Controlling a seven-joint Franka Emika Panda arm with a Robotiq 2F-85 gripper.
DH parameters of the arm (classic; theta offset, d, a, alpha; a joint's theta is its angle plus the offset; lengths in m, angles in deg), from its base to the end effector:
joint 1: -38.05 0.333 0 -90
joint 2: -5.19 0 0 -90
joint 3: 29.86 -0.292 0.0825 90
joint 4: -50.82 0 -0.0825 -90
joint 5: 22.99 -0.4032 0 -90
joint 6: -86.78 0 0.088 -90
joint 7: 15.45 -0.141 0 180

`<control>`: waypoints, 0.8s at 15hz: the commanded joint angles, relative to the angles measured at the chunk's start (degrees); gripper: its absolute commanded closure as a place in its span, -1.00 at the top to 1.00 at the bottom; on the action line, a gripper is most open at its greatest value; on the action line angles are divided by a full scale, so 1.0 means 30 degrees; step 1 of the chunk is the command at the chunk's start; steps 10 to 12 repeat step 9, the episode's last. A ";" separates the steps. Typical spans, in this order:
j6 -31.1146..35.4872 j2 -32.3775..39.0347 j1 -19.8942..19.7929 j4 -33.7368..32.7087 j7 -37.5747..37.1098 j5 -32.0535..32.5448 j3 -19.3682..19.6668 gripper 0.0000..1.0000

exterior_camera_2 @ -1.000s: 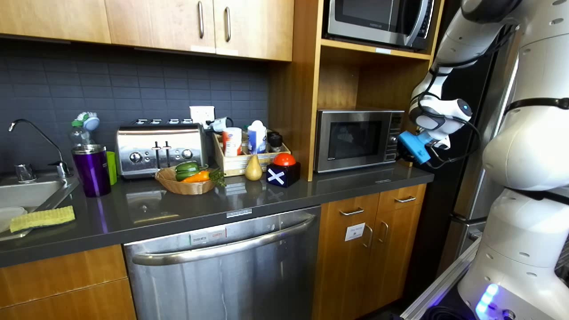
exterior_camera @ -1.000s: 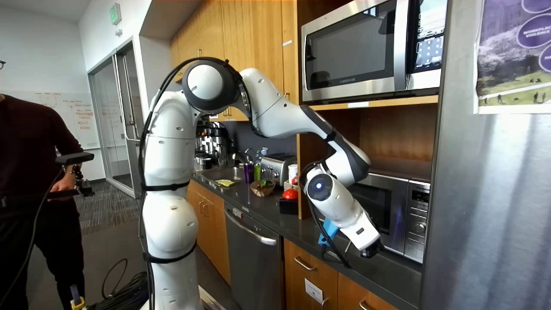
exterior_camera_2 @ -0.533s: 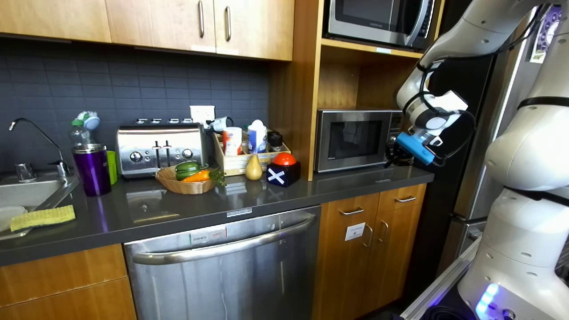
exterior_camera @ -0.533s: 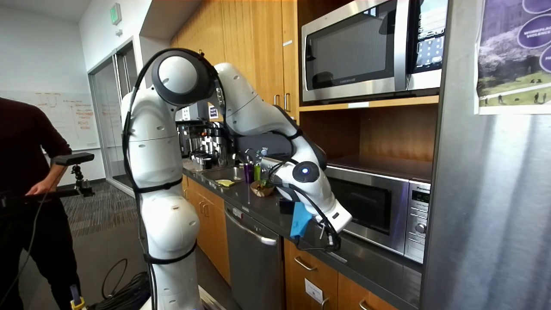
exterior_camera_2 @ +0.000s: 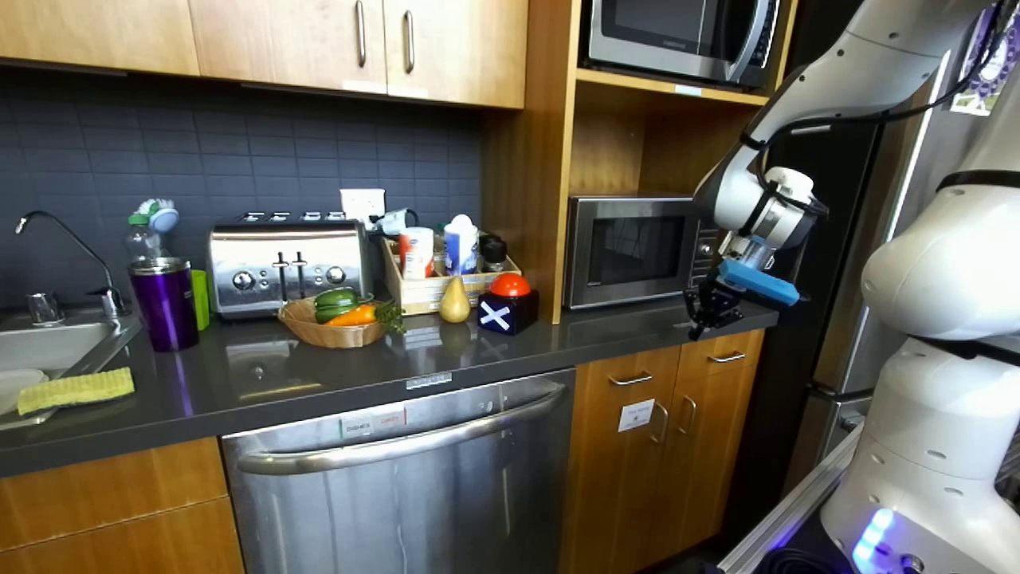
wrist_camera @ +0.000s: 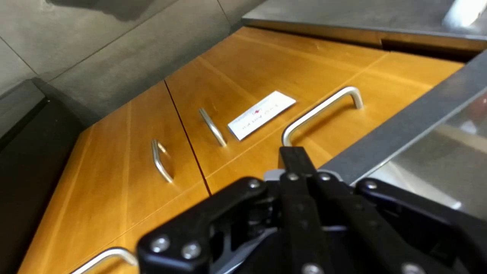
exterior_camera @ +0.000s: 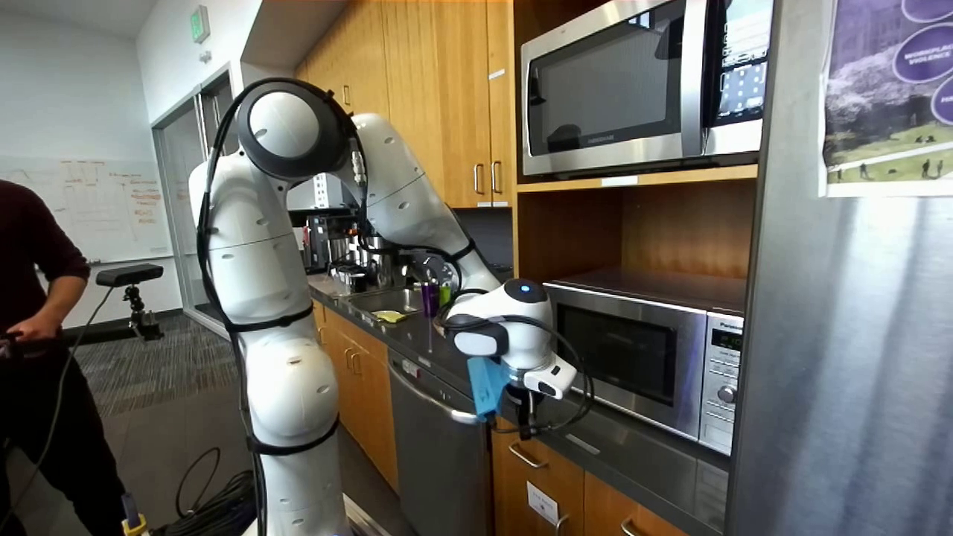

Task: Press a button on the right side of the microwave.

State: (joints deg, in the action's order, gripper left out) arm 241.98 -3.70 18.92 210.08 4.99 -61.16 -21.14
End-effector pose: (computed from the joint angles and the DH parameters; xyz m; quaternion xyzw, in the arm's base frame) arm 0.3522 -0.1959 0.1883 -0.9219 0.3508 -0.0979 0.1318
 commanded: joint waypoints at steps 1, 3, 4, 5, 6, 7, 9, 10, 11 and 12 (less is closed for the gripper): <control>-0.4033 -0.2371 -0.2498 0.0015 -0.1902 0.5425 -0.2228 -1.00; -0.7134 -0.4928 -0.0825 0.0731 -0.2316 0.8633 -0.0235 -1.00; -0.8695 -0.5770 -0.0781 0.0701 -0.2079 0.9742 -0.0079 -1.00; -1.0287 -0.6723 -0.0658 0.0504 -0.1904 1.0747 0.0212 -1.00; -1.1884 -0.7794 -0.0537 0.0385 -0.1758 1.1473 0.0490 -0.48; -1.3448 -0.8808 -0.0497 0.0135 -0.1448 1.2094 0.0868 -0.46; -1.5687 -1.0099 -0.0533 -0.0500 -0.1460 1.2805 0.1512 -0.26; -1.5687 -1.0099 -0.0533 -0.0500 -0.1460 1.2805 0.1512 -0.26; -1.5687 -1.0099 -0.0533 -0.0500 -0.1460 1.2805 0.1512 -0.26; -1.5687 -1.0099 -0.0533 -0.0500 -0.1460 1.2805 0.1512 -0.26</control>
